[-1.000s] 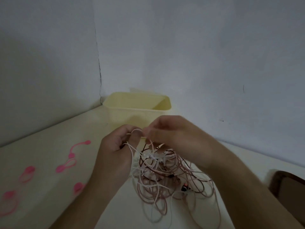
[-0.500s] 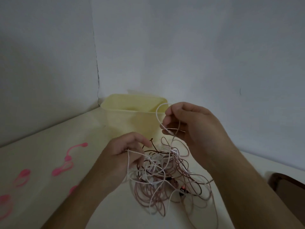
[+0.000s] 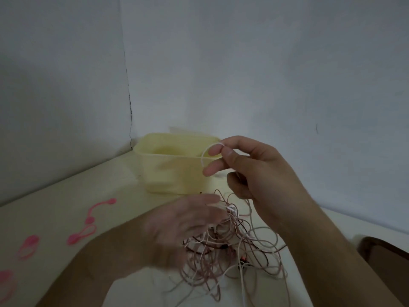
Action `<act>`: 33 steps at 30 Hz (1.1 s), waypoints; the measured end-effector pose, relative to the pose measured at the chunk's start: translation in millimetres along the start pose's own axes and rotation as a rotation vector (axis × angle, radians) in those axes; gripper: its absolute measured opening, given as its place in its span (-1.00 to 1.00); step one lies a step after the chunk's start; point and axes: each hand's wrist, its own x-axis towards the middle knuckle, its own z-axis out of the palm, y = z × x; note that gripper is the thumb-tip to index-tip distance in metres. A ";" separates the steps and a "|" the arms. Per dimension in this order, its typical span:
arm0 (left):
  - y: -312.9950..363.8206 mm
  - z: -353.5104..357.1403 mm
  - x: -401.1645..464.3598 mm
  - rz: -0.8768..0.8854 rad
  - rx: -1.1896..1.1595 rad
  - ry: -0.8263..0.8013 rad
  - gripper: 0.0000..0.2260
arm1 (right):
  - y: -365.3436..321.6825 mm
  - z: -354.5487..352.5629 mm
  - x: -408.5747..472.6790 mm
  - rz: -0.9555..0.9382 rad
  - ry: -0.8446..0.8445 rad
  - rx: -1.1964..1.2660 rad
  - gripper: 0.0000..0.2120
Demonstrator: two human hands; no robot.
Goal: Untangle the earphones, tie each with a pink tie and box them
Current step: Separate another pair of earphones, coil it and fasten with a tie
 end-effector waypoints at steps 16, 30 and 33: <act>-1.6 1.3 -4.5 0.182 -0.141 0.615 -0.70 | 26.6 21.5 2.6 -0.081 0.045 -0.541 -0.81; -0.1 1.6 -9.9 0.281 -0.348 0.449 -0.76 | 28.6 16.0 3.7 0.053 0.052 -0.606 -0.78; 4.9 5.7 -9.1 0.292 -0.320 0.563 -0.76 | 30.1 20.3 1.8 0.129 -0.164 -0.715 -0.71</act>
